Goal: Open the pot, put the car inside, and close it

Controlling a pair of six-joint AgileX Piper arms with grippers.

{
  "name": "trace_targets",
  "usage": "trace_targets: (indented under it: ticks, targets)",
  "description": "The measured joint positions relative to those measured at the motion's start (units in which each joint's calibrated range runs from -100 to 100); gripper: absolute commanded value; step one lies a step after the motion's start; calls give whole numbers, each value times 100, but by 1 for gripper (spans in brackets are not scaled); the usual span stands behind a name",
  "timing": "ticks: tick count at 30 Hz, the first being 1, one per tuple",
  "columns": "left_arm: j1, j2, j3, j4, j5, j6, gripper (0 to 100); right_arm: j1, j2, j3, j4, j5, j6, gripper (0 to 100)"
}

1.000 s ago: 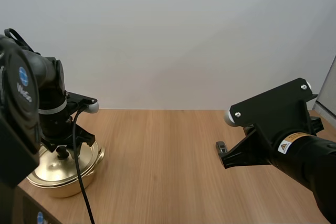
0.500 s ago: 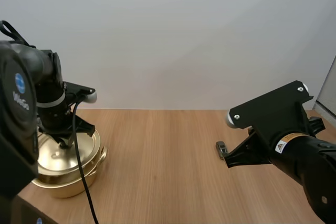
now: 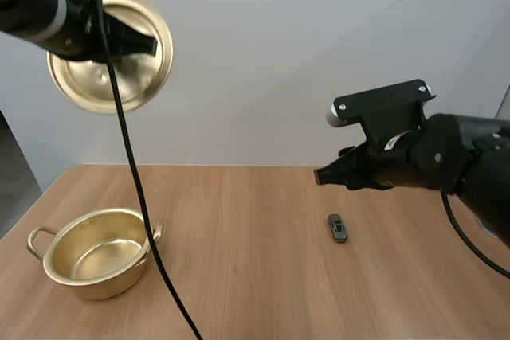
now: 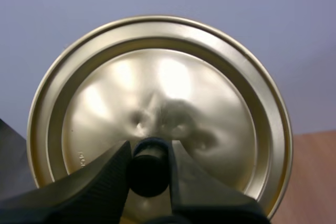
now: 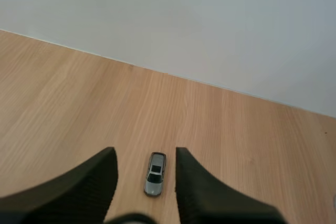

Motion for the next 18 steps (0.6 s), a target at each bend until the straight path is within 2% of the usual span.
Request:
trace_targets:
  ticks: [3, 8, 12, 18]
  targets:
    - [0, -558, -286, -495, -120, 65, 0, 0, 576, -368, 0, 108, 9, 81]
    - [0, -1424, -575, -947, -590, 86, 0, 0, 1558, -735, 0, 191, 9, 96]
    - [0, -1688, -588, -947, -848, 86, 0, 0, 2082, -784, -13, 54, 9, 96]
    - [0, -1784, -588, -947, -946, 78, 0, 0, 3441, -785, -78, -660, 19, 96]
